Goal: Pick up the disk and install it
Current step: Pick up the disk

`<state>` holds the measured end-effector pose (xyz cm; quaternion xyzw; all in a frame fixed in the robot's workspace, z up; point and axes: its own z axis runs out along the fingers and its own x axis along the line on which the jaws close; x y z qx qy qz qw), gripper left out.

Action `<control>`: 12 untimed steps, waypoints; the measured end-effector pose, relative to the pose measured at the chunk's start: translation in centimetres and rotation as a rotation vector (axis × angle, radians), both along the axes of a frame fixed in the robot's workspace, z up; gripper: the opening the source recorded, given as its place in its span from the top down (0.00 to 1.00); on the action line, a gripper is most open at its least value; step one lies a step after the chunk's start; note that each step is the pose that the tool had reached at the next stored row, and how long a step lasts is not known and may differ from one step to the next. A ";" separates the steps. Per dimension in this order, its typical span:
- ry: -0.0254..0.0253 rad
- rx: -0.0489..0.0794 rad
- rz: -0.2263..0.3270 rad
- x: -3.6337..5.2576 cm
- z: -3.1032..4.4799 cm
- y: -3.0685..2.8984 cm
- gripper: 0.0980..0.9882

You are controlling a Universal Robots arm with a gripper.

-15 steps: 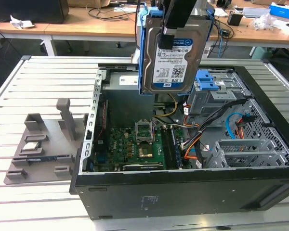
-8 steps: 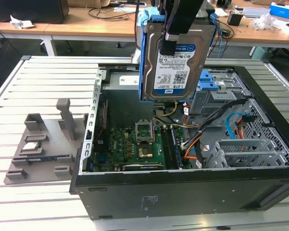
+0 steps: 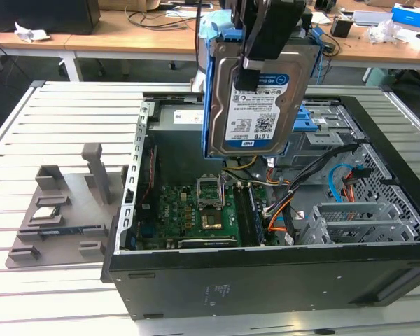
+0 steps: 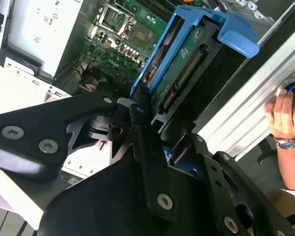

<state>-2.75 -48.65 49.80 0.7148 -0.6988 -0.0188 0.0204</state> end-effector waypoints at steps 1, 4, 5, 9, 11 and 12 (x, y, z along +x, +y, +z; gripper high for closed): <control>0.0000 0.000 0.000 0.00 -0.01 -0.29 0.70; 0.0000 0.000 0.000 0.00 -0.02 -0.85 0.70; 0.0001 0.000 0.000 0.00 -0.02 -1.11 0.70; 0.0000 0.000 0.000 0.00 -0.03 -1.77 0.70; 0.0000 0.000 0.000 0.00 -0.05 -2.27 0.70; 0.0000 0.000 0.000 0.00 -0.06 -2.52 0.70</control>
